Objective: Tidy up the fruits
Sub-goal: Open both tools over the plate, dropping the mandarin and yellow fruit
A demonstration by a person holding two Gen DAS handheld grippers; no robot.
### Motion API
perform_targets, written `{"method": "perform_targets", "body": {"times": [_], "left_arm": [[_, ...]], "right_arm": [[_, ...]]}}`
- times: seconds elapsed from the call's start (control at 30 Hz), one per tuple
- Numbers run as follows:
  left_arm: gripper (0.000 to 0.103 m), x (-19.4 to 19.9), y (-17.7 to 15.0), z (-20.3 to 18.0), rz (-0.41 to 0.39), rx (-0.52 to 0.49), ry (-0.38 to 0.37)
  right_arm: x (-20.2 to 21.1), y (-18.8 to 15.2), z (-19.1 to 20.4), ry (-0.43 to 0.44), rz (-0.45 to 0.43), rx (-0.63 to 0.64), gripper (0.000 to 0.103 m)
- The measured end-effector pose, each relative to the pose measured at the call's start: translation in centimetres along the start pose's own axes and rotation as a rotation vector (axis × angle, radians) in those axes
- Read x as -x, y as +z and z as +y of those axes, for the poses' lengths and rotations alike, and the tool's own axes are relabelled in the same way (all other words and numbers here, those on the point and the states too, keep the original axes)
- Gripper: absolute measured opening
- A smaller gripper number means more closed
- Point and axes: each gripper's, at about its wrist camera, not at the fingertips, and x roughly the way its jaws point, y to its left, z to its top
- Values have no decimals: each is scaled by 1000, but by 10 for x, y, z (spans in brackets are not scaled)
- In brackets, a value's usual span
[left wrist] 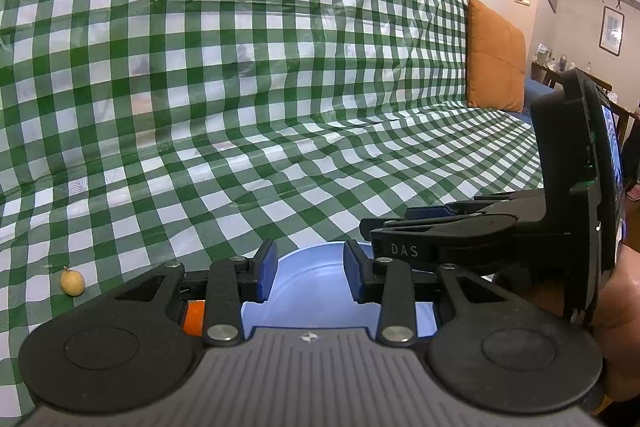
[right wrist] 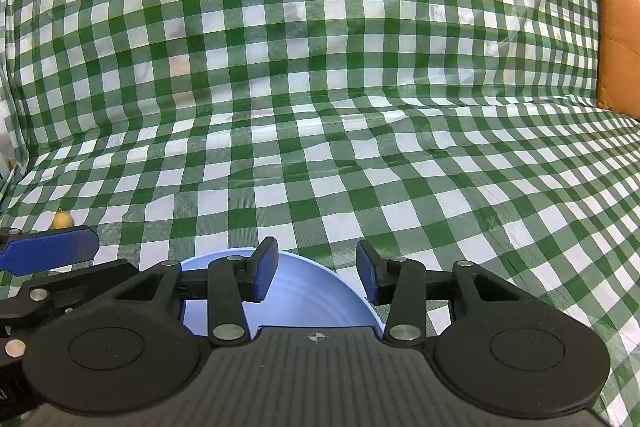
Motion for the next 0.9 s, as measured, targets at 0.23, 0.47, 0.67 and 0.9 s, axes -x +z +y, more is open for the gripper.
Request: {"method": "perform_targets", "body": {"times": [0.23,0.47,0.67,0.9], "left_arm": [[40,0,0,0,1,-1,5],[40,0,-1,0,2,-2,9],[40,0,-2,2,6,-2,16],[40,0,-2,2,6,-1,17]], "right_arm": [[1,-1,0,0,-1,2,45],[0,-2,1,1,0,4,45],[0,-2,2,0,-1,5,46],[0,-3,1,3,-2,18,45]]}}
